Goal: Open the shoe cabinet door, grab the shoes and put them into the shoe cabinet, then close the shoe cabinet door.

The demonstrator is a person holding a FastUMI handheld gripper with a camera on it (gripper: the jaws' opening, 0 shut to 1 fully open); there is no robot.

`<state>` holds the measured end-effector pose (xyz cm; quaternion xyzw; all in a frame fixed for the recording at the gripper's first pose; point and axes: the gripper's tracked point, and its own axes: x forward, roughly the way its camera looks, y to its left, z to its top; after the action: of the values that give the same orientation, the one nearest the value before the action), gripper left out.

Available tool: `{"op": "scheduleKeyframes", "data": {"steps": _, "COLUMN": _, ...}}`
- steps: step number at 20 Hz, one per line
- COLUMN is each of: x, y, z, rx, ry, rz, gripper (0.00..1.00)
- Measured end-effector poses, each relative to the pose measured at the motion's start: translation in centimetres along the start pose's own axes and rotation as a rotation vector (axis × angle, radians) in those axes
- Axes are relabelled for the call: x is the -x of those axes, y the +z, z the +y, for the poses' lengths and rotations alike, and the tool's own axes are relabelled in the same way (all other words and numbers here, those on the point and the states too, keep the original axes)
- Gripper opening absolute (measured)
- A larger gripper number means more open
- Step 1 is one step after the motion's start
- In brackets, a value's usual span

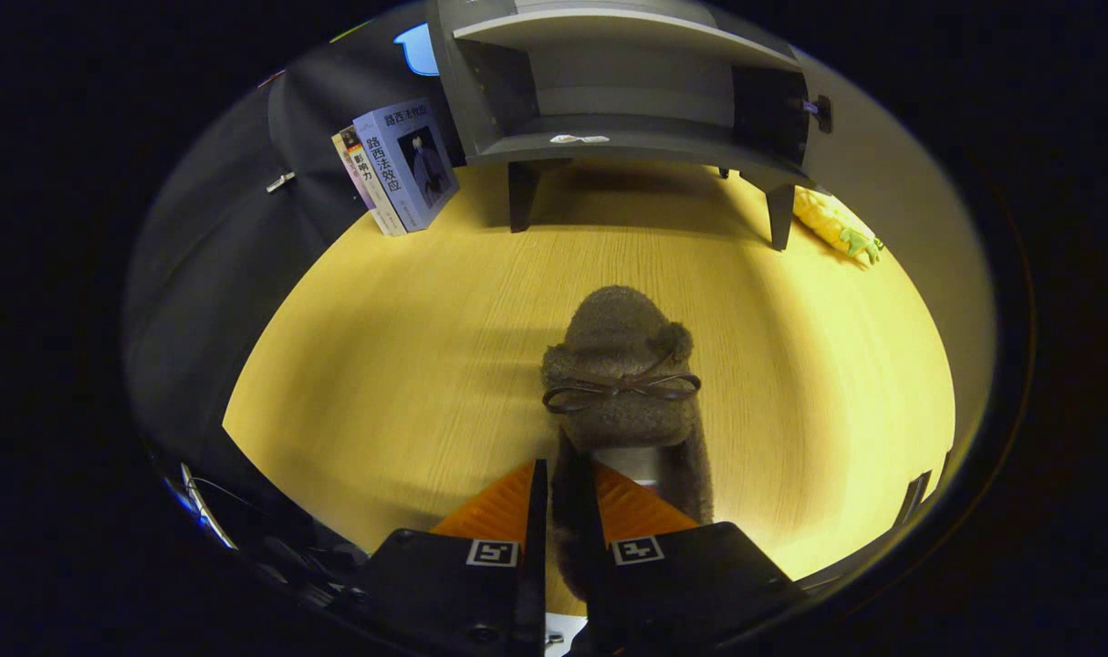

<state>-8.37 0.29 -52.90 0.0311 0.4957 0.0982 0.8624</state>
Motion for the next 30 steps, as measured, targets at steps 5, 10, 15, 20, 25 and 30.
{"op": "scheduleKeyframes", "data": {"steps": 5, "x": -1.8, "y": 1.5, "z": -0.2, "rx": -0.012, "ry": -0.017, "rz": -0.039, "gripper": 0.23}}
{"op": "scheduleKeyframes", "data": {"steps": 10, "x": -4.0, "y": 3.4, "z": -0.5, "rx": -0.031, "ry": -0.015, "rz": -0.08, "gripper": 0.23}}
{"op": "scheduleKeyframes", "data": {"steps": 15, "x": -5.6, "y": 5.1, "z": -1.1, "rx": -0.02, "ry": -0.03, "rz": -0.133, "gripper": 0.21}}
{"op": "scheduleKeyframes", "data": {"steps": 20, "x": -7.2, "y": 6.0, "z": -1.7, "rx": -0.025, "ry": -0.022, "rz": -0.147, "gripper": 0.17}}
{"op": "scheduleKeyframes", "data": {"steps": 25, "x": -6.1, "y": 5.8, "z": -1.4, "rx": 0.001, "ry": -0.045, "rz": -0.13, "gripper": 0.07}}
{"op": "scheduleKeyframes", "data": {"steps": 30, "x": -2.1, "y": 7.6, "z": -1.5, "rx": -0.008, "ry": -0.06, "rz": -0.126, "gripper": 0.05}}
